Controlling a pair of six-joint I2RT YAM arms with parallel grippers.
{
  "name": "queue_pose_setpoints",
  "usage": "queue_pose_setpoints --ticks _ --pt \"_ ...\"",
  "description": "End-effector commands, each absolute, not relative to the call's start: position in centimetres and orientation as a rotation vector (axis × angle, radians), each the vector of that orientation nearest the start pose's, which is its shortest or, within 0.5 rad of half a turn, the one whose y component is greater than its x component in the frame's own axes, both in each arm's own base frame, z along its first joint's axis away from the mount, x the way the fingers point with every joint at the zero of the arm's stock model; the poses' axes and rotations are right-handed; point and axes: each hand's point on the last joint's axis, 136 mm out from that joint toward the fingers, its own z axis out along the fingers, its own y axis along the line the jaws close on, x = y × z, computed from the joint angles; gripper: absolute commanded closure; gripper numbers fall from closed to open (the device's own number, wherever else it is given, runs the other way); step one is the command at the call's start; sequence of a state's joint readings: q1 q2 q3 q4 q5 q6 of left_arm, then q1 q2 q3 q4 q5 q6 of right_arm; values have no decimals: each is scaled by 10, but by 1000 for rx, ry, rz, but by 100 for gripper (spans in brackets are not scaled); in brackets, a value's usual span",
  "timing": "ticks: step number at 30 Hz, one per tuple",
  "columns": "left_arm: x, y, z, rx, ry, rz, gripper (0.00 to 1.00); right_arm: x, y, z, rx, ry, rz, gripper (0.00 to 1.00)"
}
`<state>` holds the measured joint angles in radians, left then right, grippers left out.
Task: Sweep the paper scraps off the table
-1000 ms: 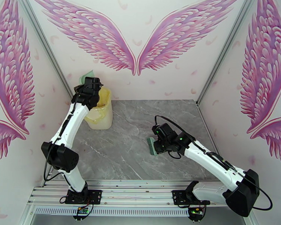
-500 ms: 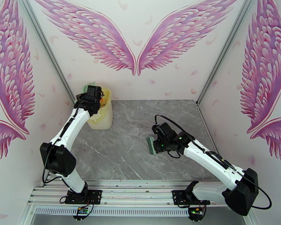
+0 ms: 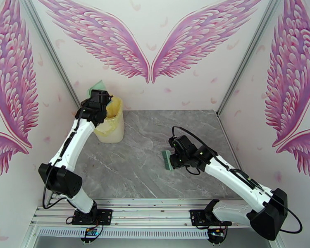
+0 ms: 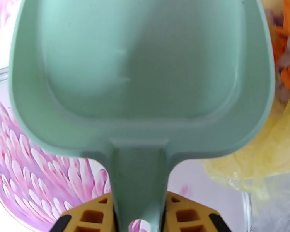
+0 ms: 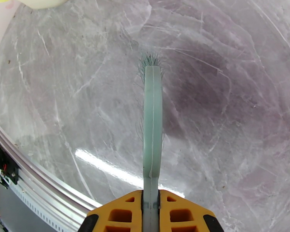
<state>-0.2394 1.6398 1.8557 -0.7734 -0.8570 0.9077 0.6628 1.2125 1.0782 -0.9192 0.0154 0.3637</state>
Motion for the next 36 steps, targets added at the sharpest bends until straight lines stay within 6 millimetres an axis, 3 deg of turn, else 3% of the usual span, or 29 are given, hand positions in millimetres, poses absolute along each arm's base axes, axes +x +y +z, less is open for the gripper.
queue_pose_setpoints --ticks 1,4,7,10,15,21,26,32,36 --pt "412 0 450 506 1952 1010 100 243 179 179 -334 2600 332 100" --pt "395 -32 458 502 1963 788 100 246 178 181 -315 2591 329 100" --pt "378 -72 441 526 2040 525 100 252 176 185 -283 2574 334 100" --pt "363 -106 397 551 2177 318 100 263 167 191 -216 2557 353 100" --pt "345 -156 316 585 2307 51 100 289 146 211 -34 2498 528 100" --pt "344 -193 233 625 2391 -39 100 327 125 235 197 2364 761 100" --pt "341 -221 163 726 2467 -29 100 365 123 218 347 2321 922 100" --pt "341 -245 115 803 2519 -64 100 405 123 185 426 2268 975 100" --pt "329 -246 79 854 2590 -89 100 422 119 162 487 2208 1048 100"
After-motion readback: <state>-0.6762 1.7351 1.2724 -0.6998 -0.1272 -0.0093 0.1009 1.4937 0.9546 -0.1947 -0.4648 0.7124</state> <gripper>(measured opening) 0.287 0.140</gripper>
